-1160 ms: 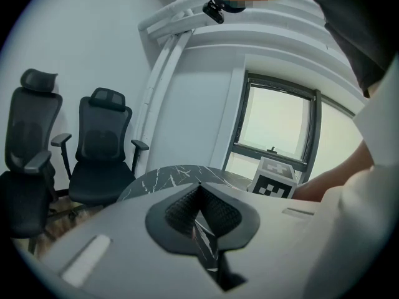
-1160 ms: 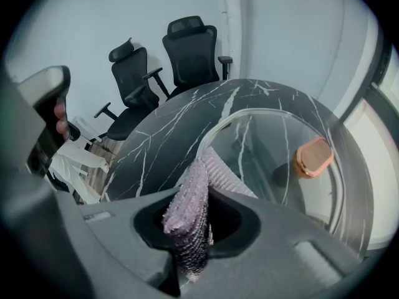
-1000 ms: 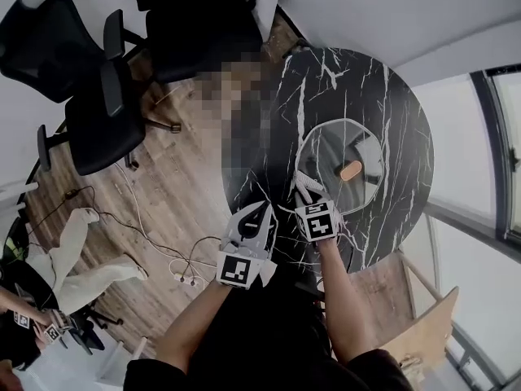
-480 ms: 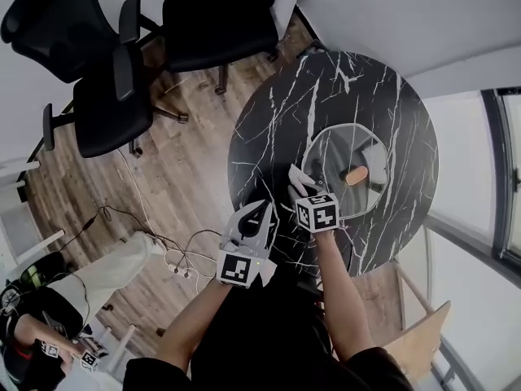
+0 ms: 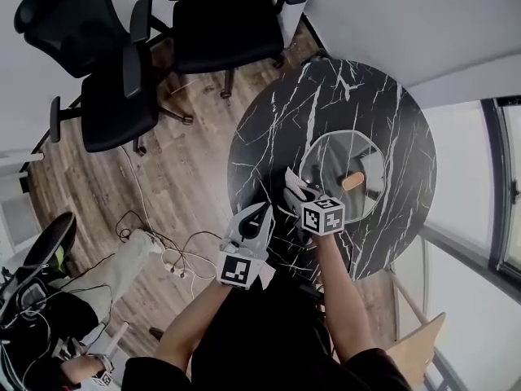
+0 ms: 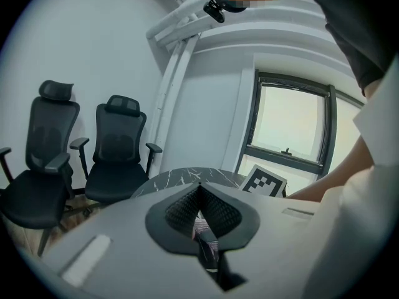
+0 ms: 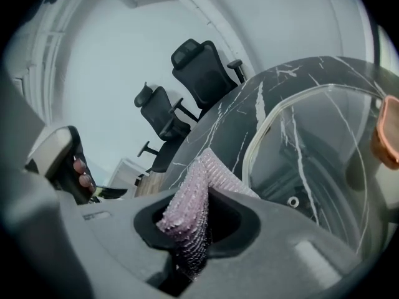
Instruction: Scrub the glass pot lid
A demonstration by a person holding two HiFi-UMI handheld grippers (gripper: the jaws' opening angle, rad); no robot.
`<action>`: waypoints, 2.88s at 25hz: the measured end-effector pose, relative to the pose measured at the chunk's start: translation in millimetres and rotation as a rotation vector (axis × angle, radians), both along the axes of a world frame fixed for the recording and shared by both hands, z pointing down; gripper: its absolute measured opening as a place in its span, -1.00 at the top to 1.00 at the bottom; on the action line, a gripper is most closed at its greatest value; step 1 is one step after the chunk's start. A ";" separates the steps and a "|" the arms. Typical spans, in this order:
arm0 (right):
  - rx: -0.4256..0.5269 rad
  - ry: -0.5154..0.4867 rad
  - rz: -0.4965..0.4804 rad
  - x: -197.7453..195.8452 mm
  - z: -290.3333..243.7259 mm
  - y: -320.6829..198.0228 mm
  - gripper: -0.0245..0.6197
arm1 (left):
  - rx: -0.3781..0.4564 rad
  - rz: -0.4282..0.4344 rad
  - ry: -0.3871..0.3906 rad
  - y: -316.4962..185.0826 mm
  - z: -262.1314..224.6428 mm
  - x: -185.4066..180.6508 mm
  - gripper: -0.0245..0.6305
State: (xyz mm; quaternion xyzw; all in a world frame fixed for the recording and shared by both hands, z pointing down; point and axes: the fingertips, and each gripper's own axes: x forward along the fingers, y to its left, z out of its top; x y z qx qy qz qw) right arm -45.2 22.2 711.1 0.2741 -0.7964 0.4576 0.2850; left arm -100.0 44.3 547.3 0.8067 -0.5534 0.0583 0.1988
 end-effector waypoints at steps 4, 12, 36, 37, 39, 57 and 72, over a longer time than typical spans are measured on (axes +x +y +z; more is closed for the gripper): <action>0.061 -0.100 0.003 2.6 -23.4 -3.4 0.70 | 0.002 -0.008 -0.001 0.8 -4.5 7.0 0.92; 0.199 -0.160 0.024 41.5 -74.8 -4.7 0.70 | 0.025 -0.040 -0.006 -4.1 -20.1 19.4 0.92; 0.447 0.209 0.242 262.2 -81.0 -102.8 0.70 | 0.022 -0.071 -0.021 -49.0 -22.9 104.9 0.92; 0.441 0.232 0.243 267.2 -77.2 -105.0 0.70 | 0.017 -0.073 -0.019 -50.3 -21.3 107.7 0.92; 0.420 0.278 0.239 275.7 -69.5 -107.3 0.70 | 0.010 -0.079 -0.016 -52.5 -18.7 112.9 0.92; 0.336 0.290 0.109 238.2 -20.8 -137.6 0.70 | -0.014 -0.108 -0.014 -52.2 -6.5 105.7 0.92; 0.253 0.344 -0.007 208.5 -12.2 -157.7 0.70 | -0.025 -0.116 -0.006 -47.2 -5.4 73.6 0.92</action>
